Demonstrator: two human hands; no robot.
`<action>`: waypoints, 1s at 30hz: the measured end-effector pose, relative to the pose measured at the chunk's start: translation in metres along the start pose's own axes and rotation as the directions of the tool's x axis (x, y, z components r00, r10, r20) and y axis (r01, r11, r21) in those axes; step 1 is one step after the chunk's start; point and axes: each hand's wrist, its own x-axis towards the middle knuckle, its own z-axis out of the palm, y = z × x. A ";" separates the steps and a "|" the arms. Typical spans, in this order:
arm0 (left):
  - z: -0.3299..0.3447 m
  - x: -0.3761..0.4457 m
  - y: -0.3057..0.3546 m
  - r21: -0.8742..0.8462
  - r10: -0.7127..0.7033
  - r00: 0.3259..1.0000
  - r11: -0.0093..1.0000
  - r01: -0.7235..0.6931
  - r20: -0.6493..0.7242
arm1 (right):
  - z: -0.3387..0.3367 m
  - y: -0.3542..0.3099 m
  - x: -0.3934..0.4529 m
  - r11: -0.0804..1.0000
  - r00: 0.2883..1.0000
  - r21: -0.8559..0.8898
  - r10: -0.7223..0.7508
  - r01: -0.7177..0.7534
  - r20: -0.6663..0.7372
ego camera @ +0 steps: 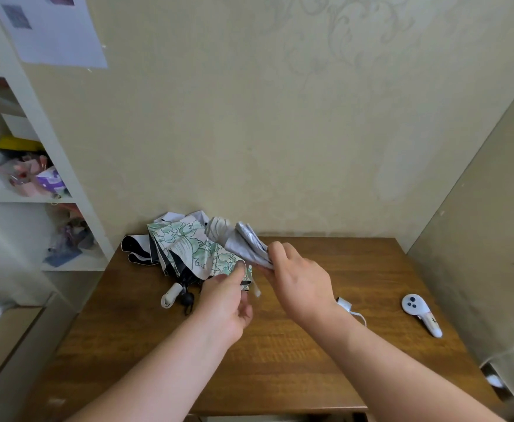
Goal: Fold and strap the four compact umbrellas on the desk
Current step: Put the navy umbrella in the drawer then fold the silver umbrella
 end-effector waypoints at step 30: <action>-0.013 0.005 0.023 0.002 0.243 0.875 0.963 -0.269 0.418 | -0.040 -0.002 0.022 -0.018 0.875 0.900 0.225 -0.436 0.429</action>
